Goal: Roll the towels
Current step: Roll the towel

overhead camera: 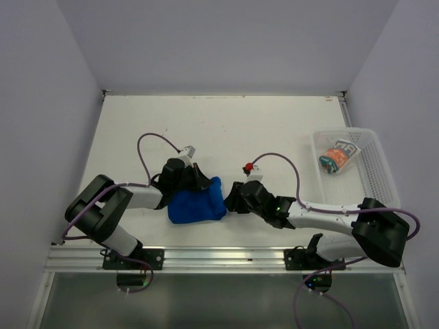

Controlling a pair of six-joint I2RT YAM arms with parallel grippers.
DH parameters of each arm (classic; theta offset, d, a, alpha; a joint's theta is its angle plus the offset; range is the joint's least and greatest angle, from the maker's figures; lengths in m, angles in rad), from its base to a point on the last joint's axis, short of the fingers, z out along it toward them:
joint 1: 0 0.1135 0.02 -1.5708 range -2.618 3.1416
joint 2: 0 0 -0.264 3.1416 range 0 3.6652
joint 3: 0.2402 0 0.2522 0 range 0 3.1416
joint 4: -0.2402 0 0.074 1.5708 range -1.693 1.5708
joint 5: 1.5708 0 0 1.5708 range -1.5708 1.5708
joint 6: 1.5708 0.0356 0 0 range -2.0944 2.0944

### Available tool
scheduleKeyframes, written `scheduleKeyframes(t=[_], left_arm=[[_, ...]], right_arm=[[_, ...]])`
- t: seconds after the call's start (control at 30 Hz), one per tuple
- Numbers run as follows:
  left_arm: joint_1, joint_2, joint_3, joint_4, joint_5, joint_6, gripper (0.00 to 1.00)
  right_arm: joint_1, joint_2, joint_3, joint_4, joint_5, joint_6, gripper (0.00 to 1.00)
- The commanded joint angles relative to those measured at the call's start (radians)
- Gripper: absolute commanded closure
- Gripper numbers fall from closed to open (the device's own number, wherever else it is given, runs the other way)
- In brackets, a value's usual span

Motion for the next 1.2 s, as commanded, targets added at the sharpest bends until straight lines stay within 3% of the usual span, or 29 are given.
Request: scheduleKeyframes(t=[0.0, 0.8, 0.9, 1.03, 1.17], left_arm=[[0.014, 0.016, -0.029, -0.063, -0.066, 0.034, 1.00], [0.014, -0.010, -0.060, -0.054, -0.076, 0.013, 1.00], [0.014, -0.013, -0.058, -0.057, -0.079, 0.006, 1.00], [0.016, -0.016, -0.051, -0.063, -0.076, -0.006, 1.00], [0.014, -0.042, -0.020, -0.095, -0.071, -0.018, 1.00]], right_arm=[[-0.012, 0.016, -0.014, 0.183, -0.084, 0.067, 0.55], [-0.015, 0.206, -0.016, 0.253, -0.133, 0.040, 0.56], [-0.014, 0.227, -0.008, 0.252, -0.135, 0.034, 0.62], [-0.012, 0.237, -0.004, 0.249, -0.122, 0.021, 0.85], [-0.009, 0.209, 0.027, 0.151, -0.046, -0.040, 1.00]])
